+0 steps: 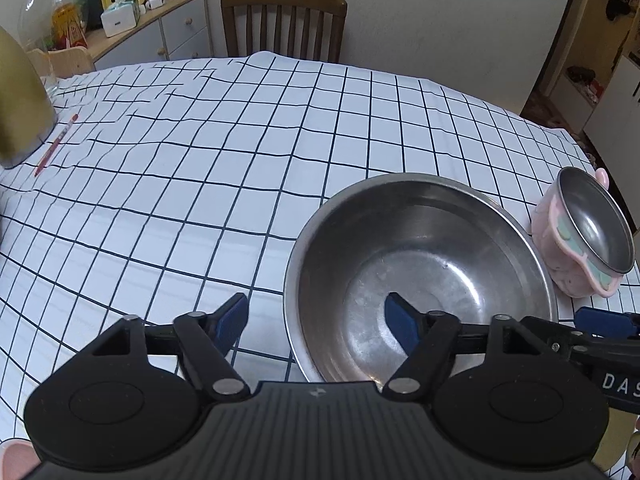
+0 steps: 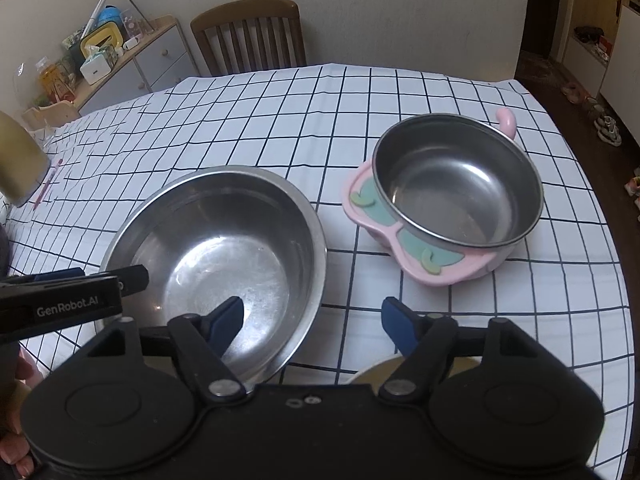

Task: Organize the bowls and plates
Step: 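Close both tools on the large steel bowl rim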

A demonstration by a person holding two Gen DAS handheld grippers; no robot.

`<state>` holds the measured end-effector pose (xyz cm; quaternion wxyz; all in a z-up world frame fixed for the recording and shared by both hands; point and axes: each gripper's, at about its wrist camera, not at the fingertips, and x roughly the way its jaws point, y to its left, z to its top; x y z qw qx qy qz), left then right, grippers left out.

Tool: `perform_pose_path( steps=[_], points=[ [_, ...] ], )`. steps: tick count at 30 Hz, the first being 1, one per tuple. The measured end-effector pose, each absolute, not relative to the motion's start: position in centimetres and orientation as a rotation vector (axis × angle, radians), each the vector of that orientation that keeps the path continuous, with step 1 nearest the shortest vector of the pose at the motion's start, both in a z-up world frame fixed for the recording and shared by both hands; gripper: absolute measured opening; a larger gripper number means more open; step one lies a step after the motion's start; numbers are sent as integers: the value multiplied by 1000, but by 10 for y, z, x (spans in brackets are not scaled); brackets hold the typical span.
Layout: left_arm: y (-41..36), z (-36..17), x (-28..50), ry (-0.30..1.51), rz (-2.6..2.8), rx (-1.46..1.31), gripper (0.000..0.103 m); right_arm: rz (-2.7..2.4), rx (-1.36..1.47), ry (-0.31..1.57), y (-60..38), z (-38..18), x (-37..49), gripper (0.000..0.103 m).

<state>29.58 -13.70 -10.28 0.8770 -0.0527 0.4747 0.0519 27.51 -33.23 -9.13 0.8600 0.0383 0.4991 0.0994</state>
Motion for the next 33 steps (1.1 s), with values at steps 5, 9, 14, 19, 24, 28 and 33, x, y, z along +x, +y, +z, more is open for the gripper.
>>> perform_pose_path(
  steps=[5,9,14,19,24,28,33],
  points=[
    [-137,-107,297,1005,97,-137,56,204,96,1061,-333,-96,278,64],
    [-132,-109,300,1011,90,-170,44,201,115,1072,-333,-99,281,53],
    [-126,-109,300,1001,112,-205,31,198,125,1073,-332,-101,281,43],
    [-123,-109,301,1002,128,-202,21,197,127,1072,-333,-102,282,26],
    [-122,-110,300,1005,139,-202,15,191,115,1067,-331,-101,281,15],
    [-122,-107,296,1003,139,-203,15,200,103,1054,-331,-99,279,14],
    [-121,-99,286,999,138,-204,14,209,74,1025,-329,-91,273,14]
  ],
)
